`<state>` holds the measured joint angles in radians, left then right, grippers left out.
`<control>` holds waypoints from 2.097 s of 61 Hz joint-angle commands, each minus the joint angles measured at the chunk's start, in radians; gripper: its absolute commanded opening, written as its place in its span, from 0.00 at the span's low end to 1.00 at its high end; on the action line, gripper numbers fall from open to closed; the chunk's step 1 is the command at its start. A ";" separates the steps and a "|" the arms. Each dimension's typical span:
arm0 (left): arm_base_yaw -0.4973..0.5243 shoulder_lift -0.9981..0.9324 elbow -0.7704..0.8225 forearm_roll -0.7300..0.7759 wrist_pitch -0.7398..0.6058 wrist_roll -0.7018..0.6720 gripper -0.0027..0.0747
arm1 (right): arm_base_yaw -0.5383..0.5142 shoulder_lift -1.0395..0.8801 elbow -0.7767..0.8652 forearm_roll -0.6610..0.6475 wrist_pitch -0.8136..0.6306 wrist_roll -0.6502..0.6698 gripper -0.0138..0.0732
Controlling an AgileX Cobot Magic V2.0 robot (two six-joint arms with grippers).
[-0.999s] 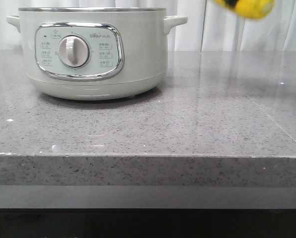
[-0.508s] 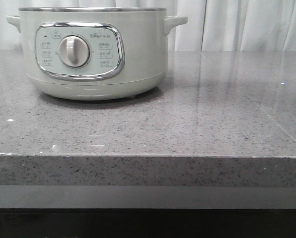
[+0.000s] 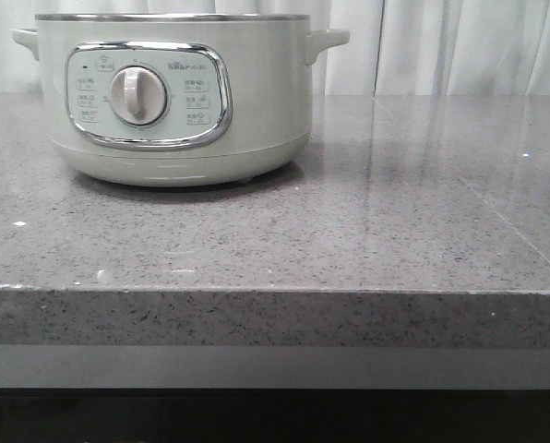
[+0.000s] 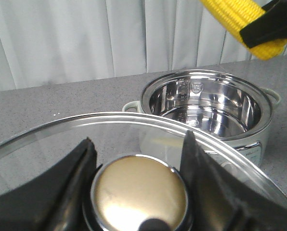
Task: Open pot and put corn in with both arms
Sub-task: 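Lift the corn cob and carry it over the open cooker, then lower the corn into the cooker and open the right gripper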
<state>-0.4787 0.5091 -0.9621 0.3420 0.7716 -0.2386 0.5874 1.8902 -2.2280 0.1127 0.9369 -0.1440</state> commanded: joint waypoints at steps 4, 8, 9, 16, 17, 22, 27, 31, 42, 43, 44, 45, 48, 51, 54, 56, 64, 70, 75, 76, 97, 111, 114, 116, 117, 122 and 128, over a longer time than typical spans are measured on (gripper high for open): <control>-0.004 0.003 -0.036 0.030 -0.145 -0.005 0.29 | -0.001 0.009 -0.045 0.011 -0.034 -0.013 0.50; -0.004 0.003 -0.036 0.030 -0.145 -0.005 0.29 | -0.001 0.029 -0.045 0.011 -0.026 -0.013 0.50; -0.004 0.003 -0.036 0.030 -0.145 -0.005 0.29 | -0.001 0.038 -0.045 0.011 -0.022 -0.013 0.50; -0.004 0.003 -0.036 0.030 -0.145 -0.005 0.29 | -0.001 0.074 -0.045 0.010 -0.006 -0.013 0.50; -0.004 0.003 -0.036 0.030 -0.145 -0.005 0.29 | -0.001 0.078 -0.045 0.010 -0.004 -0.013 0.50; -0.004 0.003 -0.036 0.030 -0.145 -0.005 0.29 | -0.001 0.103 -0.045 0.010 0.004 -0.013 0.50; -0.004 0.003 -0.036 0.030 -0.145 -0.005 0.29 | -0.001 0.126 -0.045 0.010 0.013 -0.013 0.50; -0.004 0.003 -0.036 0.030 -0.145 -0.005 0.29 | -0.001 0.143 -0.045 0.010 0.028 -0.013 0.50; -0.004 0.003 -0.036 0.030 -0.145 -0.005 0.29 | -0.001 0.179 -0.045 0.010 0.079 -0.013 0.50; -0.004 0.003 -0.036 0.030 -0.145 -0.005 0.29 | -0.001 0.180 -0.045 0.010 0.082 -0.013 0.50; -0.004 0.003 -0.036 0.030 -0.145 -0.005 0.29 | -0.001 0.182 -0.045 0.010 0.088 -0.013 0.50; -0.004 0.003 -0.036 0.030 -0.145 -0.005 0.29 | -0.001 0.186 -0.045 0.010 0.091 -0.013 0.50; -0.004 0.003 -0.036 0.030 -0.145 -0.005 0.29 | -0.001 0.189 -0.045 0.010 0.102 -0.013 0.50; -0.004 0.003 -0.036 0.030 -0.145 -0.005 0.29 | -0.001 0.192 -0.045 0.010 0.110 -0.013 0.50; -0.004 0.003 -0.036 0.030 -0.145 -0.005 0.29 | -0.002 0.194 -0.045 0.010 0.114 -0.013 0.50; -0.004 0.003 -0.036 0.030 -0.145 -0.005 0.29 | -0.002 0.195 -0.045 0.010 0.116 -0.013 0.51; -0.004 0.003 -0.036 0.030 -0.145 -0.005 0.29 | -0.002 0.195 -0.045 0.010 0.111 -0.011 0.68; -0.004 0.003 -0.036 0.030 -0.145 -0.005 0.29 | -0.002 0.195 -0.045 0.010 0.108 -0.010 0.80; -0.004 0.003 -0.036 0.030 -0.145 -0.005 0.29 | -0.002 0.190 -0.045 0.010 0.104 -0.010 0.82; -0.004 0.003 -0.036 0.030 -0.145 -0.005 0.29 | -0.002 0.187 -0.045 0.010 0.103 -0.010 0.82; -0.004 0.003 -0.036 0.030 -0.145 -0.005 0.29 | -0.004 0.005 -0.010 0.012 0.088 -0.011 0.82; -0.004 0.003 -0.036 0.030 -0.145 -0.005 0.29 | -0.004 -0.253 0.291 0.014 -0.069 -0.011 0.82; -0.004 0.003 -0.036 0.027 -0.145 -0.005 0.29 | -0.004 -0.326 0.417 0.014 -0.141 -0.011 0.82; -0.004 0.003 -0.036 0.026 -0.145 -0.005 0.29 | -0.004 -0.368 0.475 0.014 -0.189 -0.011 0.82; -0.004 0.003 -0.036 0.023 -0.145 -0.005 0.29 | -0.004 -0.384 0.519 0.014 -0.217 -0.011 0.82; -0.004 0.003 -0.036 0.019 -0.145 -0.005 0.29 | -0.004 -0.473 0.670 0.014 -0.312 -0.011 0.82; -0.004 0.003 -0.034 0.019 -0.145 -0.005 0.29 | -0.004 -0.597 0.859 0.014 -0.416 -0.011 0.82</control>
<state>-0.4787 0.5091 -0.9621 0.3420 0.7716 -0.2386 0.5887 1.4173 -1.4611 0.1178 0.6713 -0.1445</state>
